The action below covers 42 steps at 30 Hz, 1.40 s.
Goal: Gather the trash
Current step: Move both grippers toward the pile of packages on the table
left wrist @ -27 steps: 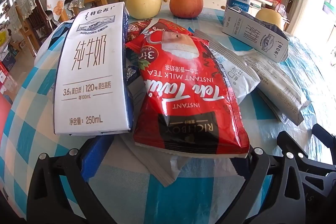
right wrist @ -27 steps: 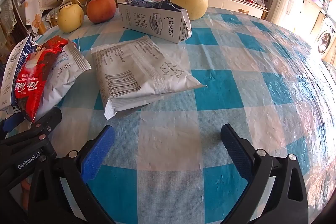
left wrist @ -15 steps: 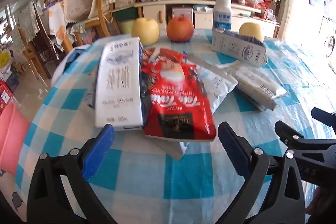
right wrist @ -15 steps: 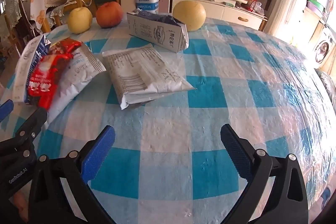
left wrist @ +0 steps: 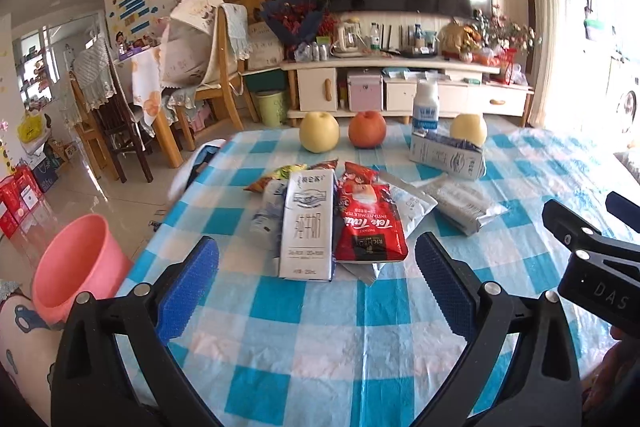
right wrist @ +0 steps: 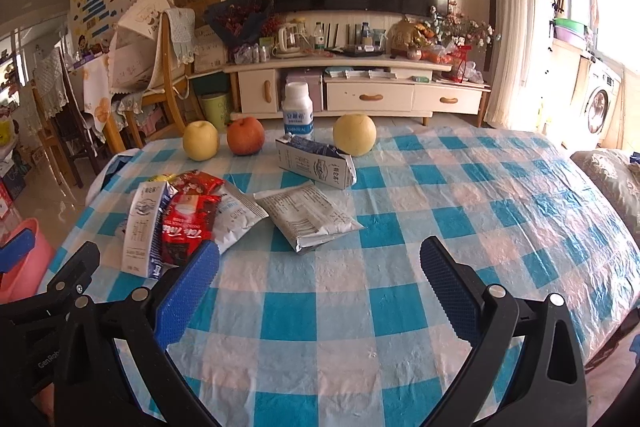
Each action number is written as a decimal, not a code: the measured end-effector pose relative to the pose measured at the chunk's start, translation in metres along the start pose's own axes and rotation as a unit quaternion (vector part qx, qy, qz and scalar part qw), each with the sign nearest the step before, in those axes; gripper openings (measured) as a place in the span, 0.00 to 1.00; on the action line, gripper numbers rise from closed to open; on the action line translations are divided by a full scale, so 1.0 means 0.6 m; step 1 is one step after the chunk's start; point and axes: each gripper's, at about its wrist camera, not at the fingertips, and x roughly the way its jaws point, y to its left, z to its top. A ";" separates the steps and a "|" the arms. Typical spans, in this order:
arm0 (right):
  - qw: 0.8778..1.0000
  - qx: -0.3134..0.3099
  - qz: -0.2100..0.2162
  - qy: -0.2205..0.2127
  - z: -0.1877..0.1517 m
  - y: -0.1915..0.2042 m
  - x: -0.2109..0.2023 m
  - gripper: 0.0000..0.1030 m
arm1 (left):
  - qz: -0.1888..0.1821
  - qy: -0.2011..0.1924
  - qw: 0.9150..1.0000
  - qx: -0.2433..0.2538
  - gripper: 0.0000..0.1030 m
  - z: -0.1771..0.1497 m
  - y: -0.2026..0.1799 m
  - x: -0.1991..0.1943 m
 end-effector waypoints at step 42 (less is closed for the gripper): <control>0.992 -0.055 -0.028 -0.110 -0.040 0.074 -0.238 0.96 | 0.033 -0.111 0.993 -0.029 0.96 -0.006 0.096 -0.233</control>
